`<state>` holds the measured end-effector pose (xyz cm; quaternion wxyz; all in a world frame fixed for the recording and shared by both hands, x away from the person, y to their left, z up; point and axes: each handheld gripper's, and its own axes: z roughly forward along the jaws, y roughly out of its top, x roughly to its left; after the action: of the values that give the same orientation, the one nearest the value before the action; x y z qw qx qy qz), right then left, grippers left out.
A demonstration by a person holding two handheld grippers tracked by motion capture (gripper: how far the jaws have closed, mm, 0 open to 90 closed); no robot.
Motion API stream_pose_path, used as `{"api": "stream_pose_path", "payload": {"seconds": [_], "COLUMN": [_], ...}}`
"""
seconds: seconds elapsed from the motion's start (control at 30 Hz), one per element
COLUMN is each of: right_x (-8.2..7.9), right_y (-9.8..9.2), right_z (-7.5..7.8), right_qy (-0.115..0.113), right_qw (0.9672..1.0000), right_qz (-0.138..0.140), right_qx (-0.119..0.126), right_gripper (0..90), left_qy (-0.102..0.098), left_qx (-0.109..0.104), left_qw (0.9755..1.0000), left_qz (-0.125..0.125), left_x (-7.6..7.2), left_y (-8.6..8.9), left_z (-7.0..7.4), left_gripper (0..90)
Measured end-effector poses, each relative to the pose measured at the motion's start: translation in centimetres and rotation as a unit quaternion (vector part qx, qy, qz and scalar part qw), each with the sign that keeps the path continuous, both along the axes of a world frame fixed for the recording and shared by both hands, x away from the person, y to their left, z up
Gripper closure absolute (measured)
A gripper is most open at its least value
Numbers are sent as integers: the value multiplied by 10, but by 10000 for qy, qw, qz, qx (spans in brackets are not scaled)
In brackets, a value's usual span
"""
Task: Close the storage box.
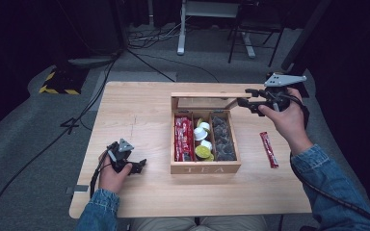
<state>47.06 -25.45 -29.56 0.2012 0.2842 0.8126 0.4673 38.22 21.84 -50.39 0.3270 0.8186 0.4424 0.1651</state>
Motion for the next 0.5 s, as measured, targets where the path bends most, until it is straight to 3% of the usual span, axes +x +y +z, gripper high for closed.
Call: {"api": "stream_pose_path", "payload": {"seconds": [0.5], "right_x": [-44], "right_y": [-4], "right_z": [-26], "right_qy": [87], "right_qw": [9998], "right_qz": [50], "right_qx": [-197], "right_gripper": [455], "left_qy": [-28], "left_qx": [-13], "left_qw": [10000], "left_qz": [4], "left_x": [0], "left_y": [0], "left_z": [0], "left_gripper": [110]}}
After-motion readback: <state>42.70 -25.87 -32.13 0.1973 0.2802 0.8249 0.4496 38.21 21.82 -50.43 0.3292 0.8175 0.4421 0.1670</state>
